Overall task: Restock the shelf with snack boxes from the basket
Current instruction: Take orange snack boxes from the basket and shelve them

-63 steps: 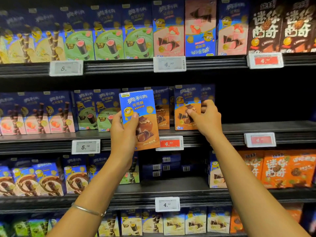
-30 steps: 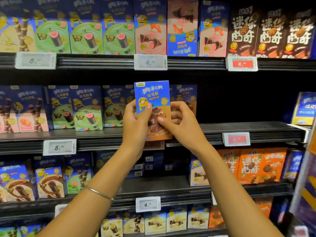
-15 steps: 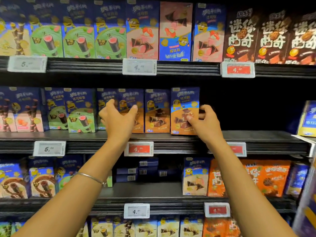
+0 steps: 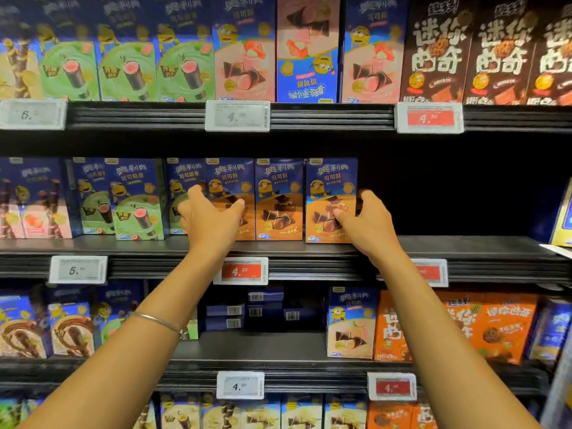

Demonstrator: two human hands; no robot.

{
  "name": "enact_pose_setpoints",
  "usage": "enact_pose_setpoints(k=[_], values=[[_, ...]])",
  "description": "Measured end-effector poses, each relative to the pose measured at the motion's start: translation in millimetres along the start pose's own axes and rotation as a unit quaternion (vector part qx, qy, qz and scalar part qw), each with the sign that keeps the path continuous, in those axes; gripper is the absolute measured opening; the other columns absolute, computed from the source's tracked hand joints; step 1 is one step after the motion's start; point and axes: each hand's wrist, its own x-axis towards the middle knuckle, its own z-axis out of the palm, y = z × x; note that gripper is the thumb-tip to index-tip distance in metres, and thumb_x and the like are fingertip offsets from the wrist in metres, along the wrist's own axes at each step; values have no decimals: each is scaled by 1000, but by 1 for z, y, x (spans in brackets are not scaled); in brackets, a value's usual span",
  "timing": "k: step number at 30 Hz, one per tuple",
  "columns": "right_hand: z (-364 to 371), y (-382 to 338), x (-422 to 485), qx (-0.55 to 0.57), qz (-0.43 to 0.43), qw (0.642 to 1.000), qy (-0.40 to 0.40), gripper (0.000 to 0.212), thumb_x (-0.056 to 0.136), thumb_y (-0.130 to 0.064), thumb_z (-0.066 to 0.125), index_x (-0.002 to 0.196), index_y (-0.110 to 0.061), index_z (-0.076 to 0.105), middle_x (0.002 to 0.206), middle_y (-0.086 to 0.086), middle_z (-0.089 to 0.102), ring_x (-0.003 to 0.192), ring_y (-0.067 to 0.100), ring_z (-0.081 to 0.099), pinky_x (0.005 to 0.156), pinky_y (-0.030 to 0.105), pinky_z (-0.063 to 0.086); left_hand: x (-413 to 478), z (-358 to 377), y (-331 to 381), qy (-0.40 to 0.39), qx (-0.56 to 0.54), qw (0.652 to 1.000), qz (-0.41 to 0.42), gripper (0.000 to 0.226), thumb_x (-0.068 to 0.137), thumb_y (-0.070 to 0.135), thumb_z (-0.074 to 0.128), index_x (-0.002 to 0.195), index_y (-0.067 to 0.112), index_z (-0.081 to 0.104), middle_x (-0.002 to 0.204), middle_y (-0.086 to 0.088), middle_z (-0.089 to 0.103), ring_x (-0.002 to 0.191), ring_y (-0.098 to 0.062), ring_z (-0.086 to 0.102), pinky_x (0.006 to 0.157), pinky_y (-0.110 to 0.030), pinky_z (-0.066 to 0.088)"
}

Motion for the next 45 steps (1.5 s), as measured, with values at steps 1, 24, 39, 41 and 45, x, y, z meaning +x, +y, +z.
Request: enact_pose_setpoints(k=[1, 24, 39, 41, 45], values=[[1, 0, 0, -8, -3, 1000, 4, 34, 93, -27, 71, 121, -15, 57, 124, 9, 62, 111, 24, 62, 90, 41, 56, 0, 0, 0, 0, 1, 1000, 0, 83, 97, 32, 78, 161, 14, 28, 161, -17, 29, 147, -37, 36, 113, -51, 41], [12, -6, 4, -17, 57, 998, -33, 33, 99, -29, 63, 121, -12, 45, 122, 10, 63, 105, 25, 62, 76, 34, 50, 3, -5, -4, -35, -15, 999, -3, 80, 96, 31, 78, 157, 14, 29, 157, -19, 34, 142, -37, 39, 113, -54, 43], [4, -12, -6, 64, 62, 996, -8, 63, 101, -48, 54, 147, -8, 38, 135, 6, 54, 106, 15, 58, 74, 22, 44, 1, -15, -6, -57, -109, 992, -23, 83, 102, 40, 69, 167, 18, 22, 168, -10, 33, 150, -31, 42, 121, -53, 41], [-2, -18, -15, 96, 48, 994, 18, 70, 101, -53, 50, 154, -12, 33, 151, 8, 48, 129, 22, 53, 93, 30, 47, -3, -22, -5, -60, -151, 986, -32, 82, 104, 41, 66, 169, 18, 21, 170, -8, 33, 152, -28, 41, 123, -52, 40], [-13, -29, -48, 220, 4, 975, 26, 35, 105, -46, 47, 130, -25, 58, 122, -11, 67, 107, -3, 65, 84, 22, 54, -28, -40, -1, -45, -223, 974, -18, 66, 108, 40, 60, 165, 21, 34, 148, 3, 52, 136, -13, 53, 109, -33, 45]])
